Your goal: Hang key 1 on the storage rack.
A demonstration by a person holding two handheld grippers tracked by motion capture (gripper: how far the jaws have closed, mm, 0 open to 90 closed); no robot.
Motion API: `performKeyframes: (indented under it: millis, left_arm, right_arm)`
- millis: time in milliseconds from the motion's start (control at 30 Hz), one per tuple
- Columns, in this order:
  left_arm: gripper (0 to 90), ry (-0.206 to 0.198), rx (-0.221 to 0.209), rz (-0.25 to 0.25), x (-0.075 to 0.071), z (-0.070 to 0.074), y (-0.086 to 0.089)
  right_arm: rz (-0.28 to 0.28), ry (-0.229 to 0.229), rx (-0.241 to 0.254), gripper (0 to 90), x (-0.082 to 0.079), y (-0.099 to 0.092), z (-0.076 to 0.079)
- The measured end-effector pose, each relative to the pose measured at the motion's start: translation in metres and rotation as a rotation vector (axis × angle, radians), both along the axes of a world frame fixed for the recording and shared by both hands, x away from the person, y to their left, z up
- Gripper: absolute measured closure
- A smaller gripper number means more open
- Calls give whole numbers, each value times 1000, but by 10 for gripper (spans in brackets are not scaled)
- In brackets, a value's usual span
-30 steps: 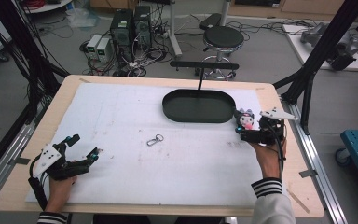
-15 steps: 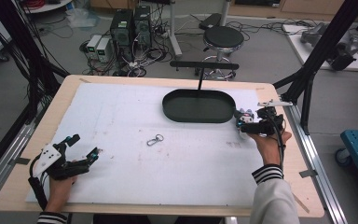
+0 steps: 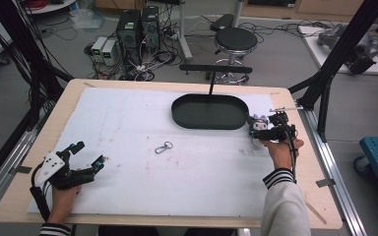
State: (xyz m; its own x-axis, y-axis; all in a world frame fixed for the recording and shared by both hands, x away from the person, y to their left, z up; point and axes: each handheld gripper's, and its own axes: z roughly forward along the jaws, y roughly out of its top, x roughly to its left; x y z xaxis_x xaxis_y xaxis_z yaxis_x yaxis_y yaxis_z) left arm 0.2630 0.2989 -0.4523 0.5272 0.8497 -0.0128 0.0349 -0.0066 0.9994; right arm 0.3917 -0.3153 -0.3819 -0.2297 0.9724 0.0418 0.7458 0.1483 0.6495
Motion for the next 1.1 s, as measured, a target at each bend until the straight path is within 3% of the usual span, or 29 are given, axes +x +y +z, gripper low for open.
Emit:
performKeyframes:
  millis: [133,333,433,633,767,967,1100]
  left_arm:
    - [112,1,-1,0,0,0,0]
    - [112,2,-2,0,0,0,0]
    - [112,5,2,-1,0,0,0]
    - [112,5,5,-3,0,0,0]
    - [112,6,0,-2,1,0,0]
    - [112,6,1,-2,1,0,0]
    - [112,6,1,-2,1,0,0]
  right_arm:
    - [-13,43,-28,59,6,0,-6]
    - [-28,73,-28,60,11,1,-11]
    - [-23,107,-22,144,15,1,-15]
    - [-40,149,-42,171,19,3,-21]
    - [-38,168,-66,233,20,3,-22]
    - [-55,183,-60,271,22,4,-25]
    - [-52,202,-49,343,23,3,-27]
